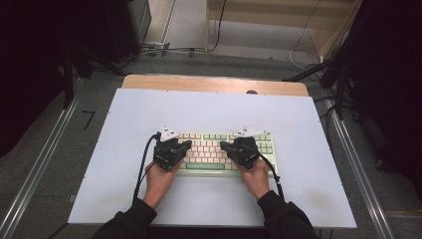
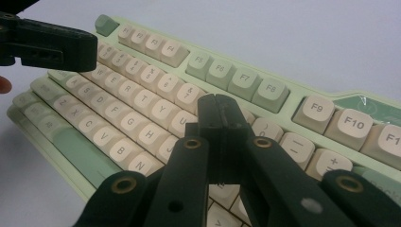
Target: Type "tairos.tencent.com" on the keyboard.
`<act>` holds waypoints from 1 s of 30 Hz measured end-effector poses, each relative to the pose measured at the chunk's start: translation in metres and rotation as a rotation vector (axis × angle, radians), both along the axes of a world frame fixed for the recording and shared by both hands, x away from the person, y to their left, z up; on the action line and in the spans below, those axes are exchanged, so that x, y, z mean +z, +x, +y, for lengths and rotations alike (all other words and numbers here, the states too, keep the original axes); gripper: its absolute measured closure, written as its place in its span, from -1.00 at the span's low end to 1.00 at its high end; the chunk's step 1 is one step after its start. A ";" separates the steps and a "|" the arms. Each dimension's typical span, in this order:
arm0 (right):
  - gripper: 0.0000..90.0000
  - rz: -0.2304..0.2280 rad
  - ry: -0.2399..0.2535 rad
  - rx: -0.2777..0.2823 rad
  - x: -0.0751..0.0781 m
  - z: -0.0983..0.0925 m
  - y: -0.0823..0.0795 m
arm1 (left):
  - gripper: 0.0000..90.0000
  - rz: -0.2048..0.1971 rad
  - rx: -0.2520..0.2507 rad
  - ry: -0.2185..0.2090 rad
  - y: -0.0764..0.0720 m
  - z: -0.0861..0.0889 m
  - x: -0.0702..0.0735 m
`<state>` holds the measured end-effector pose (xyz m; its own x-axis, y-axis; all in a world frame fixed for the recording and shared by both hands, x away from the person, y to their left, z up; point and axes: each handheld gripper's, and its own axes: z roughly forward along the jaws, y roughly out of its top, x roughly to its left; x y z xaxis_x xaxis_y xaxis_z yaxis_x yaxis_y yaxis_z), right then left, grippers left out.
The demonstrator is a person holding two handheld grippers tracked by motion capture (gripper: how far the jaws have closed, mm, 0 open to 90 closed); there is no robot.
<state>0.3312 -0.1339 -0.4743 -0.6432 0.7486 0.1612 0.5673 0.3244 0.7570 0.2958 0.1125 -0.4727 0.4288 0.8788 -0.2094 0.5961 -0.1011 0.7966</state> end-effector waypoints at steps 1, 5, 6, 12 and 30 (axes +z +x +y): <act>0.94 -0.001 -0.002 0.001 0.000 0.000 0.000 | 1.00 -0.001 0.001 0.001 0.000 0.001 0.000; 0.94 -0.002 -0.004 0.002 0.000 -0.002 0.000 | 1.00 -0.002 0.005 0.000 -0.001 0.003 0.000; 0.94 0.000 -0.004 0.001 0.000 -0.002 -0.001 | 1.00 -0.001 0.005 0.002 -0.001 0.004 0.000; 0.94 0.003 -0.006 -0.007 -0.001 -0.005 0.000 | 1.00 0.005 0.009 0.003 -0.002 0.007 -0.002; 0.94 0.017 -0.045 -0.022 -0.008 -0.003 0.004 | 1.00 0.018 0.007 0.008 -0.005 0.011 -0.005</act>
<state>0.3353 -0.1367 -0.4819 -0.6237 0.7694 0.1380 0.5877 0.3451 0.7318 0.2908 0.1237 -0.4780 0.4187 0.8834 -0.2103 0.6112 -0.1029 0.7848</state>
